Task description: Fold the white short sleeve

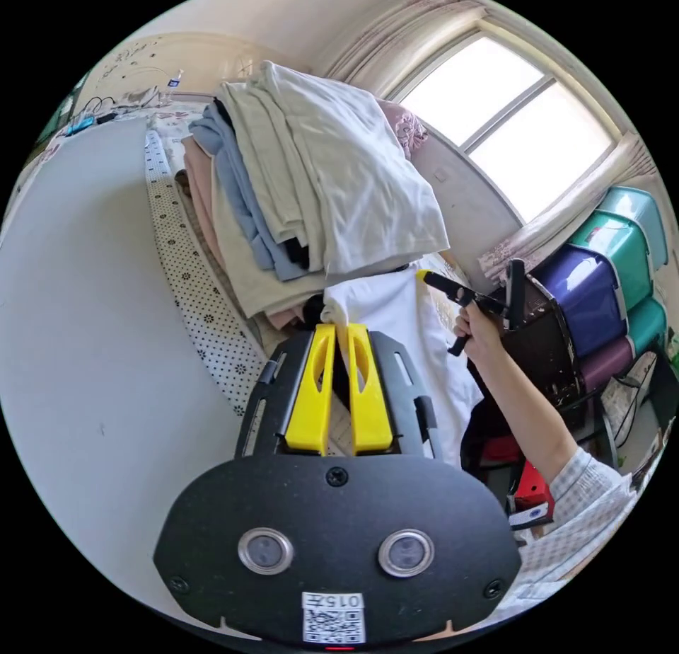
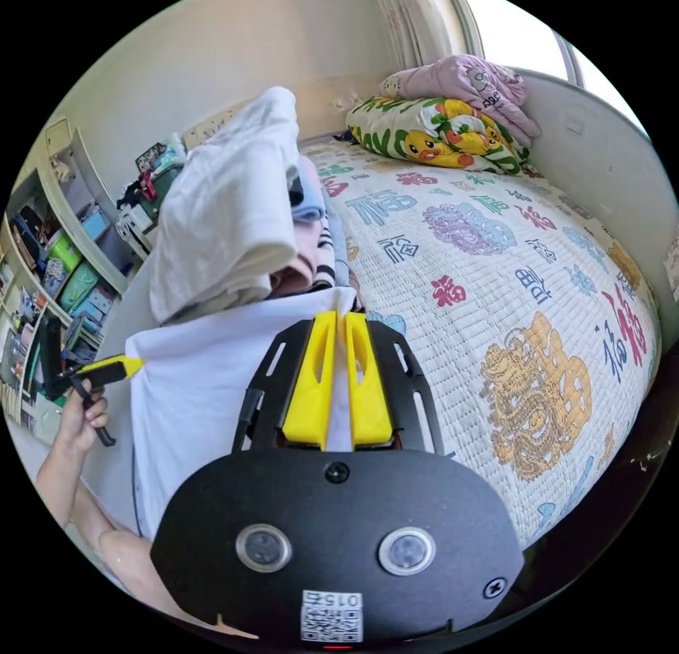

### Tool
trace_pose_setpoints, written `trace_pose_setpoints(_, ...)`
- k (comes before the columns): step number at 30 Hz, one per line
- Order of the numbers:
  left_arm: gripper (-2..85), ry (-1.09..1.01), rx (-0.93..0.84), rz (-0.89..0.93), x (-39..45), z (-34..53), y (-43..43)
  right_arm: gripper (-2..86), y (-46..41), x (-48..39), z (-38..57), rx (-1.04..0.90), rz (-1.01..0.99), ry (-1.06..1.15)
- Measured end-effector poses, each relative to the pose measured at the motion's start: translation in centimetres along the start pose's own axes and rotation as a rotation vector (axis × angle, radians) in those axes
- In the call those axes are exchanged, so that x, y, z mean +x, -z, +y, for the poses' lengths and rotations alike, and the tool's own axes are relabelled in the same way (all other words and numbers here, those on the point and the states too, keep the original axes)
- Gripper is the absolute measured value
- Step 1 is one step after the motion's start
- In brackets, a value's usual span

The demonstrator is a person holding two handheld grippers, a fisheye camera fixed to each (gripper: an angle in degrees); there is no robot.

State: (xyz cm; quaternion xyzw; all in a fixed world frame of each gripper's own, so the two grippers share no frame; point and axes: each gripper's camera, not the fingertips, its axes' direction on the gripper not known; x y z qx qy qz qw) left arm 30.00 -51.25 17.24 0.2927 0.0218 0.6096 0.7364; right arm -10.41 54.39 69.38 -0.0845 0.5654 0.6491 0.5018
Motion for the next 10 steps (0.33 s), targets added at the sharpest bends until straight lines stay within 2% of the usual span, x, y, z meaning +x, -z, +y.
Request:
trace_pose_setpoints(4, 5.3, -0.042, -0.021, -0.025, -0.8, -1.3, 1.3, 1.0, -1.5, 0.2, 4.6, 0.107, -0.032, -0.018)
trace_pose_setpoints(7, 6.3, -0.072, 0.078, -0.121, -0.5, -2.7, 4.7, 0.9, -1.2, -0.8, 5.0, 0.115, -0.019, -0.003)
trace_pose_setpoints(10, 11.0, -0.074, 0.156, -0.159, 0.3, -5.4, 6.3, 0.8, -0.8, -1.3, 5.0, 0.123, -0.012, 0.0)
